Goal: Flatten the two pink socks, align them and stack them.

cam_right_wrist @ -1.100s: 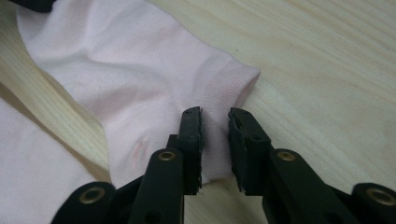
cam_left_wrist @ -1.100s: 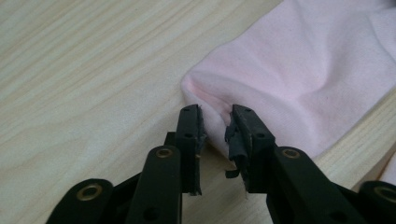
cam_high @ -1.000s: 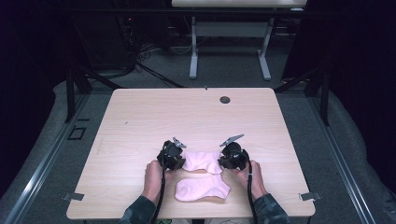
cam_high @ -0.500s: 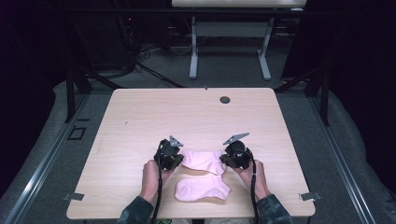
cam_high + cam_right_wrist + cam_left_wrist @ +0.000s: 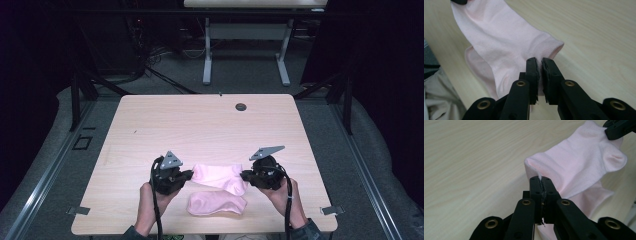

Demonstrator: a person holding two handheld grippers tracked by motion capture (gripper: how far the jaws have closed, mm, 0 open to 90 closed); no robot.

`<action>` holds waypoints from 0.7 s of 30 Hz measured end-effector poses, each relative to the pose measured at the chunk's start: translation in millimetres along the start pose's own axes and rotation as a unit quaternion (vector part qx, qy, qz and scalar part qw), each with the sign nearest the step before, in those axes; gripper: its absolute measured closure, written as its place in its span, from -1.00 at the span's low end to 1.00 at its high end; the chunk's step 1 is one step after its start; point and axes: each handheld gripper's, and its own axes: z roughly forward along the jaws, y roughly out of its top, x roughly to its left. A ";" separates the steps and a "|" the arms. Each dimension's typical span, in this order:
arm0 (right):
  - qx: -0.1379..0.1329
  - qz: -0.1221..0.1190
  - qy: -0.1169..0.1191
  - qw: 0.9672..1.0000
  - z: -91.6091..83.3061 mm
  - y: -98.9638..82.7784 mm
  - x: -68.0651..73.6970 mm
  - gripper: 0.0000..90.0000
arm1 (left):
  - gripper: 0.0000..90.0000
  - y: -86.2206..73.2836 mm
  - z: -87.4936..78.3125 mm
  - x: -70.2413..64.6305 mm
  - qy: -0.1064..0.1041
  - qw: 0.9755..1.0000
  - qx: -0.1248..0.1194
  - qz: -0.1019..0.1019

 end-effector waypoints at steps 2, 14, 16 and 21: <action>0.009 -0.004 0.009 1.000 -0.3 -5.0 4.1 0.85 | 0.98 -9.8 -1.9 -3.3 -0.013 1.000 0.002 -0.007; 0.067 -0.010 0.021 0.997 34.6 -34.8 8.9 0.84 | 0.98 -56.8 22.7 -21.6 -0.018 0.998 0.061 -0.015; 0.075 -0.006 0.026 0.997 39.5 -40.3 9.5 0.84 | 0.97 -65.4 27.7 -21.4 -0.008 0.997 0.076 -0.015; 0.087 -0.022 0.018 0.996 51.3 -46.8 14.8 0.84 | 0.96 -70.5 31.0 -22.4 0.007 0.997 0.083 -0.008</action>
